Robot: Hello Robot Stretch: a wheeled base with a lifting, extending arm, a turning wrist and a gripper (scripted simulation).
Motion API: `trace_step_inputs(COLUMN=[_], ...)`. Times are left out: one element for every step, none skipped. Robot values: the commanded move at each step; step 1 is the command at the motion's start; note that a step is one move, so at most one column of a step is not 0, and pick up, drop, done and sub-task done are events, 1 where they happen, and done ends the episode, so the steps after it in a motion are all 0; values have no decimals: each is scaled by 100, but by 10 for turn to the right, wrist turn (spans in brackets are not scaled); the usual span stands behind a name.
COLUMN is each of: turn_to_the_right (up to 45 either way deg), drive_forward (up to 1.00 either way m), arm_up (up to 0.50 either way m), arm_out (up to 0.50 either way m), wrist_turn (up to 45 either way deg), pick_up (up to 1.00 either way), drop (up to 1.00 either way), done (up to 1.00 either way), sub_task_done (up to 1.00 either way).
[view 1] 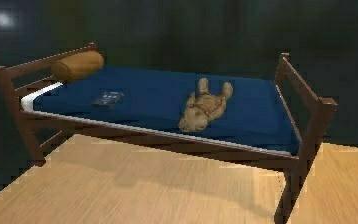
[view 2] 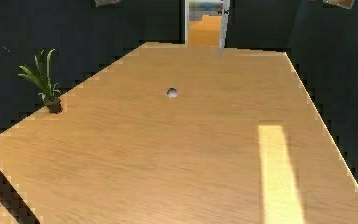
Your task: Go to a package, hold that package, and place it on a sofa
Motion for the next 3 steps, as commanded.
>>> trace_step_inputs(turn_to_the_right=[0,-450,-450], drive_forward=[50,0,0], arm_up=[0,0,0], arm_out=[0,0,0], wrist_turn=[0,0,0], pick_up=[0,0,0], drop=[0,0,0], done=[0,0,0], sub_task_done=[0,0,0])
